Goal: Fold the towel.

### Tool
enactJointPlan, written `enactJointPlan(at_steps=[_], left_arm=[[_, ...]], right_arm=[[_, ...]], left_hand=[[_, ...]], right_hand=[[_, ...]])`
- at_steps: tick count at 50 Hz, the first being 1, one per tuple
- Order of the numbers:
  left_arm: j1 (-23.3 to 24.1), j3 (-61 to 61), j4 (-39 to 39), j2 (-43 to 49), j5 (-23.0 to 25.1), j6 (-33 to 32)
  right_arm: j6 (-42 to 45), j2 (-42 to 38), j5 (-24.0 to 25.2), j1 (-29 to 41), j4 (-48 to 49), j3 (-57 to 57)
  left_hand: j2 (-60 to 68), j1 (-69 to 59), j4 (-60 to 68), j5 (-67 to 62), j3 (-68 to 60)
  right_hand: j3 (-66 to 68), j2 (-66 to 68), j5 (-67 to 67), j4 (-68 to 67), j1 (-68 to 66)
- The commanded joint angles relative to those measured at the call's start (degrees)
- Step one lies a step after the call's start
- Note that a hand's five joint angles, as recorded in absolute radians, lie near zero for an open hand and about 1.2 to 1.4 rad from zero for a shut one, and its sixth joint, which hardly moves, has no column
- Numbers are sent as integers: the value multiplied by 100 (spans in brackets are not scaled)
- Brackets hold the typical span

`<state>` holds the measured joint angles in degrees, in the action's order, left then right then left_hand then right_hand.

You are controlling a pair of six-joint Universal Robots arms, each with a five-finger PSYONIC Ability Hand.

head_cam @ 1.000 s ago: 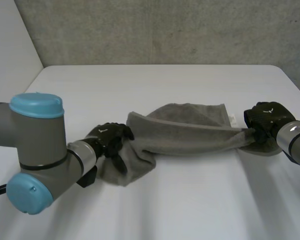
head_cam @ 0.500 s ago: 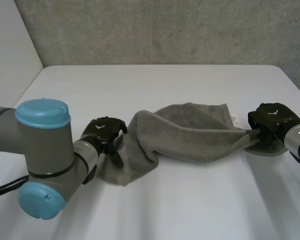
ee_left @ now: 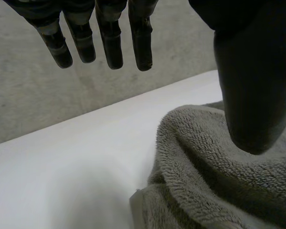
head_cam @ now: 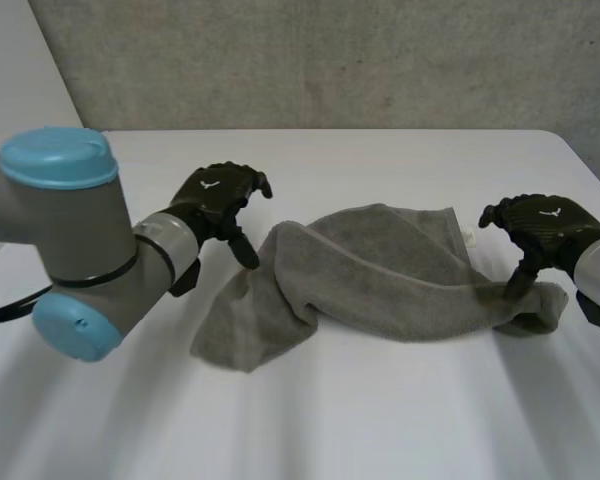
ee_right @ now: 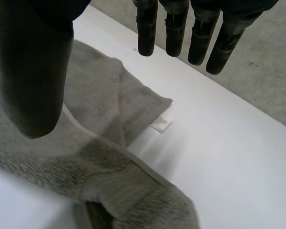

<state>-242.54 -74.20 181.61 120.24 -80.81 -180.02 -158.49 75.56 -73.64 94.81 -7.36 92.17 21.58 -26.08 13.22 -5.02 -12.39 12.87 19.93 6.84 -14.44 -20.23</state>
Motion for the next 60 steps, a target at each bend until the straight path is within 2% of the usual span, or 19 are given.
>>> enactJointPlan(at_steps=[1, 10, 12, 15, 17, 18, 19, 20, 21, 25, 39, 42, 45, 48, 50, 51, 53, 56, 60], left_arm=[[-13, 678, -11, 833, 179, -411], [-13, 854, -3, 1327, 259, -438], [-13, 846, -3, 1371, 311, -455], [-13, 828, -11, 1450, 426, -534], [5, 767, -29, 1424, 531, -613], [5, 767, -29, 1424, 531, -613], [14, 723, -38, 1371, 601, -631], [14, 723, -38, 1371, 601, -631], [14, 679, -38, 1310, 680, -631], [-39, 512, -29, 1020, 865, -648], [-399, -112, -530, 307, 874, -789], [-426, -42, -600, 246, 830, -886], [-557, 230, -460, 237, 821, -982], [-680, 872, -55, 316, 663, -1009], [-689, 1589, 504, 351, 331, -948], [-689, 1593, 507, 351, 329, -947], [-628, 1995, 1241, 212, 128, -860], [-601, 2076, 1658, 35, 100, -772], [-662, 1919, 2465, -963, 205, -316]], right_arm=[[-191, -594, -352, 327, 33, -50], [-121, -1158, -713, 556, 217, -103], [-103, -1228, -748, 565, 217, -112], [-95, -1255, -705, 582, 209, -129], [-86, -1237, -635, 600, 209, -138], [-86, -1237, -634, 600, 209, -138], [-51, -1193, -599, 600, 191, -138], [-51, -1193, -599, 600, 191, -138], [36, -1123, -529, 609, 165, -129], [563, -877, -205, 609, -54, -24], [1540, -657, 359, 547, -925, -24], [1663, -666, 403, 600, -925, -314], [1523, -867, 324, 844, -820, -1530], [1443, -1052, 315, 1039, -741, -2107], [1286, -1420, 228, 1389, -339, -3506], [1285, -1421, 227, 1391, -336, -3513], [1075, -1457, -88, 1566, 337, -4703], [690, -1352, -483, 1637, 1136, -5313], [233, -879, -546, 1611, 1744, -5149]], left_hand=[[-598, 1048, -322, -58, 239], [-631, 1082, -322, -24, 239], [-615, 1065, -322, -41, 239], [-245, 695, -322, -411, 239], [2182, -1731, -322, -2838, 239], [2194, -1744, -322, -2850, 239], [3593, -3143, -322, -4249, 239], [3607, -3157, -322, -4263, 239], [4573, -4123, -322, -5229, 239], [5840, -5390, -322, -6496, 239], [5842, -5392, -322, -6498, 239], [5842, -5392, -322, -6498, 239], [5842, -5392, -322, -6498, 239], [5842, -5392, -322, -6498, 239], [5842, -5392, -322, -6498, 239], [5842, -5392, -322, -6498, 239], [5842, -5392, -322, -6498, 239], [5842, -5392, -322, -6498, 239], [5842, -5392, -322, -6498, 239]], right_hand=[[-287, -345, -36, 444, 375], [-287, -126, 182, 444, 157], [-287, 210, 519, 444, -180], [-287, 1657, 1965, 444, -1626], [-287, 3983, 4292, 444, -3953], [-287, 3995, 4303, 444, -3964], [-287, 5127, 5436, 444, -5097], [-287, 5138, 5447, 444, -5108], [-287, 5999, 6307, 444, -5968], [-287, 6007, 6316, 444, -5977], [-287, 6007, 6316, 444, -5977], [-287, 6007, 6316, 444, -5977], [-287, 6007, 6316, 444, -5977], [-287, 6007, 6316, 444, -5977], [-287, 6007, 6316, 444, -5977], [-287, 6007, 6316, 444, -5977], [-287, 6007, 6316, 444, -5977], [-287, 6007, 6316, 444, -5977], [-287, 6007, 6316, 444, -5977]])
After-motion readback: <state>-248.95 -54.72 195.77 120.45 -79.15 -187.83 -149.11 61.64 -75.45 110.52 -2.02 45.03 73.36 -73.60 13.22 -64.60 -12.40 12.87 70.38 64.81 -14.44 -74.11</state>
